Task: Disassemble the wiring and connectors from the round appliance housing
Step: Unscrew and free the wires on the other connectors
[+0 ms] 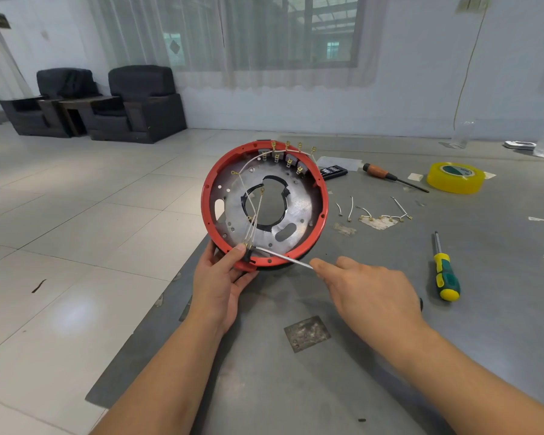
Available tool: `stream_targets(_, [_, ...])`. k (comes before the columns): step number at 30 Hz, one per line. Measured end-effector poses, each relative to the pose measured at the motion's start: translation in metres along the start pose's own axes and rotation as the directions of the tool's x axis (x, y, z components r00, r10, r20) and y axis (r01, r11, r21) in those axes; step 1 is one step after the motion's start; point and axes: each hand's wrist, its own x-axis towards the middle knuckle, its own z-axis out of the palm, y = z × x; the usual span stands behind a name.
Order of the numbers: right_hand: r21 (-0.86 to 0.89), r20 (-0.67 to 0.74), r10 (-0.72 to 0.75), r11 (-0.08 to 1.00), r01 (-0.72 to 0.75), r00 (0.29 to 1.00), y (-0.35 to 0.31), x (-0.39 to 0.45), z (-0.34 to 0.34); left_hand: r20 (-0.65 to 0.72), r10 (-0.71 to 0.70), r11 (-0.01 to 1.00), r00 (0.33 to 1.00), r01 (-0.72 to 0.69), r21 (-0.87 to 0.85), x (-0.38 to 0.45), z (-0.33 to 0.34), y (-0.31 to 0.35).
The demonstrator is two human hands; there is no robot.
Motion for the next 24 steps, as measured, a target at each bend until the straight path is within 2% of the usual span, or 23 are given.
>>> stream_targets(13, [0.016,-0.017,-0.048,0.999,0.048,0.999,0.011,0.01,-0.001,0.027,-0.015,0.999,1.0,0.014,0.035,0.001,-0.001,0.0])
stream_targets(21, [0.007,0.008,-0.032,0.999,0.032,0.999,0.003,0.004,-0.003,0.014,-0.01,0.999,1.0,0.01,0.046,0.002,-0.001,0.0])
stream_targets(24, [0.038,-0.022,-0.024,0.999,0.025,0.999,-0.002,0.001,-0.003,0.001,-0.013,0.999,1.0,0.013,0.04,0.002,-0.001,0.0])
